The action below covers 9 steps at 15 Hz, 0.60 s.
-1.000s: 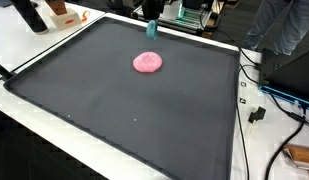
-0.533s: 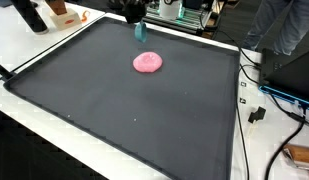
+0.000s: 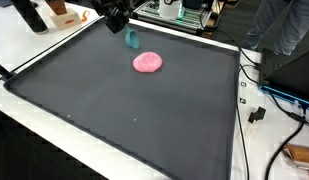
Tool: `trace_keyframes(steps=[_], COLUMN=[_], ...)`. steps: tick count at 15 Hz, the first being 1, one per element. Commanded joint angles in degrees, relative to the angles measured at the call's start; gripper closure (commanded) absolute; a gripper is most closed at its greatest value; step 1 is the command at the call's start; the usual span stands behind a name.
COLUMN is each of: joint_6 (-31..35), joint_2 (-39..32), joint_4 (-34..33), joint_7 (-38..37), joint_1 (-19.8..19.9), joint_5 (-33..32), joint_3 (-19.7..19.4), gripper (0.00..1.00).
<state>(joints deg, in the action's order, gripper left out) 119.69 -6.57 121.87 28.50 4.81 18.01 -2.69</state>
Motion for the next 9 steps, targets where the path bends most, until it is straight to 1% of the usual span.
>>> trace_keyframes(steps=[1,5,9], joint_6=[-1.5,-2.9,-4.7], joint_2=[-2.1,-4.6,-6.6], joint_4=[-0.1,-0.3,-0.7], joint_7=[6.0,9.7,11.0], joint_1=[2.9,5.4,7.4], joint_5=[6.1,10.2,12.4], joint_3=[-0.5,-0.9,-1.2], gripper=[0.71,0.71,0.71])
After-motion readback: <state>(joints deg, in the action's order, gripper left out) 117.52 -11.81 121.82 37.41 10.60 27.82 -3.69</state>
